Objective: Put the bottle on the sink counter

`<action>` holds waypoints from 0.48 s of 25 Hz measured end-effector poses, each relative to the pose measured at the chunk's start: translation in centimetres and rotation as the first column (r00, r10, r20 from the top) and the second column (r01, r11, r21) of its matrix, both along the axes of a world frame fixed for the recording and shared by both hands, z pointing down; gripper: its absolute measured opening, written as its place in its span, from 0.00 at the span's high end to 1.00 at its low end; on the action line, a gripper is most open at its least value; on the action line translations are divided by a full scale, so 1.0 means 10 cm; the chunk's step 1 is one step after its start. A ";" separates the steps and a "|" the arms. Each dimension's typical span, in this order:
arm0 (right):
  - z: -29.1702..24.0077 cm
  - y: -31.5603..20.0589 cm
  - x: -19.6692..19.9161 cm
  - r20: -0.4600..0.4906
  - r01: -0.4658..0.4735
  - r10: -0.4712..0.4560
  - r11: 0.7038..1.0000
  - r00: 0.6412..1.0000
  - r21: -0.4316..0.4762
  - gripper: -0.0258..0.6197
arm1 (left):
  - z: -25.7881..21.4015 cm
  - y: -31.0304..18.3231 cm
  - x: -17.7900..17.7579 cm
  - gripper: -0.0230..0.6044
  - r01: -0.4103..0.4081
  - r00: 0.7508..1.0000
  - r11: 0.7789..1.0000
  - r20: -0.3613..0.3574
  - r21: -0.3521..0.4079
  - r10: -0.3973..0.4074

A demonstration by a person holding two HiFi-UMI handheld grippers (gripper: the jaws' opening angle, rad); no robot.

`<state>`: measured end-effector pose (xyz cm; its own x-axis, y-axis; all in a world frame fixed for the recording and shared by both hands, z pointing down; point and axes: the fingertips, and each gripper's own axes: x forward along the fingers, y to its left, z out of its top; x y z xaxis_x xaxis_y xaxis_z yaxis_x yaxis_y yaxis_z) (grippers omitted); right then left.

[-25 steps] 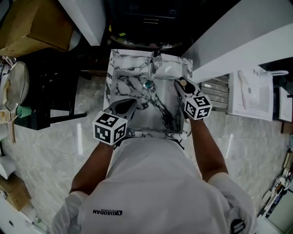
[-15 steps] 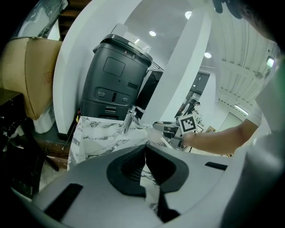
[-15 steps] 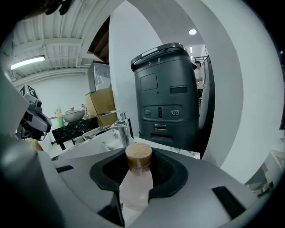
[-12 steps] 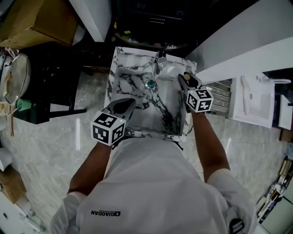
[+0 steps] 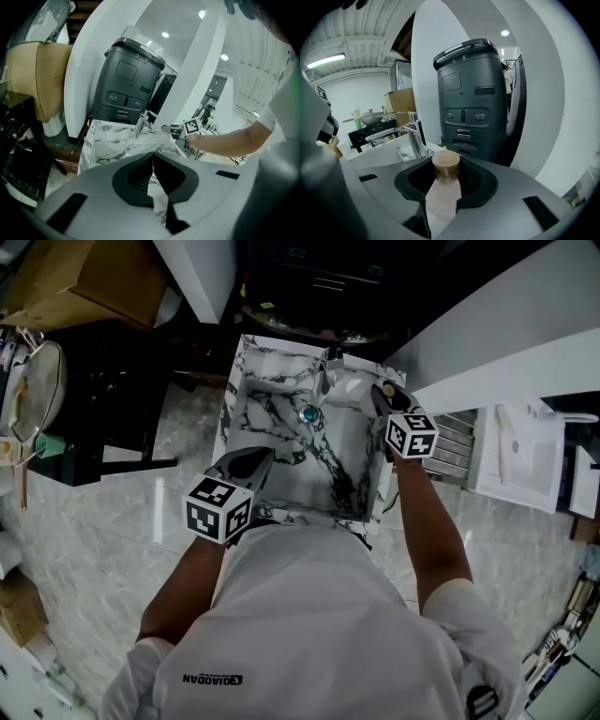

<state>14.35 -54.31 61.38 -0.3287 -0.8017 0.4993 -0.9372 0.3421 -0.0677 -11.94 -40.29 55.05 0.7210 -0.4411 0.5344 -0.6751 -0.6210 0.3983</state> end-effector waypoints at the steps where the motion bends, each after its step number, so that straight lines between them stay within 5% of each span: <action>1: 0.00 -0.02 0.01 -0.002 0.002 -0.002 1.000 1.000 0.001 0.72 | 0.00 0.00 0.00 0.94 0.004 1.000 1.000 0.002 0.000 -0.004; 12: 0.13 -0.22 0.12 0.009 -0.012 0.012 1.000 1.000 -0.007 0.72 | 0.03 0.07 -0.01 0.94 0.034 0.999 0.999 0.016 -0.013 -0.033</action>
<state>15.58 -56.52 62.68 -0.3235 -0.8020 0.5022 -0.9406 0.3302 -0.0787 -12.07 -39.64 55.36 0.6976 -0.4578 0.5512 -0.7016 -0.5927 0.3956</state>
